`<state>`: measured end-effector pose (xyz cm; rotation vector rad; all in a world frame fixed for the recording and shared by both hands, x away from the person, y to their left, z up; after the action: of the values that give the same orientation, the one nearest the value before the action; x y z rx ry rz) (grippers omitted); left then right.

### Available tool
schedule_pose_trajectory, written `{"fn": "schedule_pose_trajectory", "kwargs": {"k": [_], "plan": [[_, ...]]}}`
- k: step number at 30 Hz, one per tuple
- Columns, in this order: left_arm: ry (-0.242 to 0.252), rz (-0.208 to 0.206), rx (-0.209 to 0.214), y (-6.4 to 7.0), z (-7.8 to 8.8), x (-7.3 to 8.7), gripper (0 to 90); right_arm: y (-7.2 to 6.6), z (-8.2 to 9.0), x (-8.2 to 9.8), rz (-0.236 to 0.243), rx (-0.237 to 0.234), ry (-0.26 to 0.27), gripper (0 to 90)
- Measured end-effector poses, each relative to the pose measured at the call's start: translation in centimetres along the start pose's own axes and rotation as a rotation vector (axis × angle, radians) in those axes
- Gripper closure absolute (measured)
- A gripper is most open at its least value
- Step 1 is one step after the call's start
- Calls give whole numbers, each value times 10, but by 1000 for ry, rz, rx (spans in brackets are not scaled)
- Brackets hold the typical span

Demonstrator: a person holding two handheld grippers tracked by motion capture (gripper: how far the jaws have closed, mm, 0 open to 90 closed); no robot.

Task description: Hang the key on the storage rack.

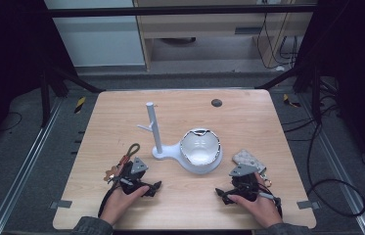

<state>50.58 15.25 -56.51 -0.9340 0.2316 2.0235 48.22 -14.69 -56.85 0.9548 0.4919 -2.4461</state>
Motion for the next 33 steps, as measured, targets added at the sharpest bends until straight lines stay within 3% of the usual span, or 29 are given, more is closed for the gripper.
{"fn": "schedule_pose_trajectory", "kwargs": {"k": [9, 13, 14, 15, 16, 19, 22, 26, 27, 33], "plan": [[-11, 9, 14, -5, 16, 4, 63, 0, 1, 0, -3, 8, 1, 3], [-80, -7, -20, -25, 39, 1, 68, 1, 0, 1, 6, 10, 5, 3], [-80, -7, -20, -25, 39, 1, 65, 1, 0, 1, 6, 10, 5, 3], [-120, 0, -42, -36, 48, 2, 60, 1, 1, 1, 5, 11, 5, 3], [-120, 0, -42, -36, 48, 2, 56, 1, 1, 1, 5, 11, 5, 3], [-177, 31, -67, -59, 58, 6, 57, 0, 1, 1, -7, 8, 3, 4], [-217, 36, -60, -66, 61, 10, 62, 0, 1, 1, -7, 8, 3, 3], [-264, 8, -85, -81, 67, 13, 112, 1, 1, 1, -3, 10, 5, 3], [-282, 4, -84, -87, 68, 14, 164, 1, 1, 1, -2, 9, 5, 3], [-302, 27, -58, -98, 65, 12, 268, 0, 1, 1, -8, 9, 4, 4]]}}
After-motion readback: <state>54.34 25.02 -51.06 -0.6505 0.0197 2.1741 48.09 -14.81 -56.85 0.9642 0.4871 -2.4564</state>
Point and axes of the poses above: each handheld gripper's, and its own axes: z roughly backward along the jaws, x roughly out of its underside, y roughly to its right, the point moved 8 cm from there along -z, roughly forward along the jaws, and after that the axes turned 13 degrees about -z, right-handed, at the moved point
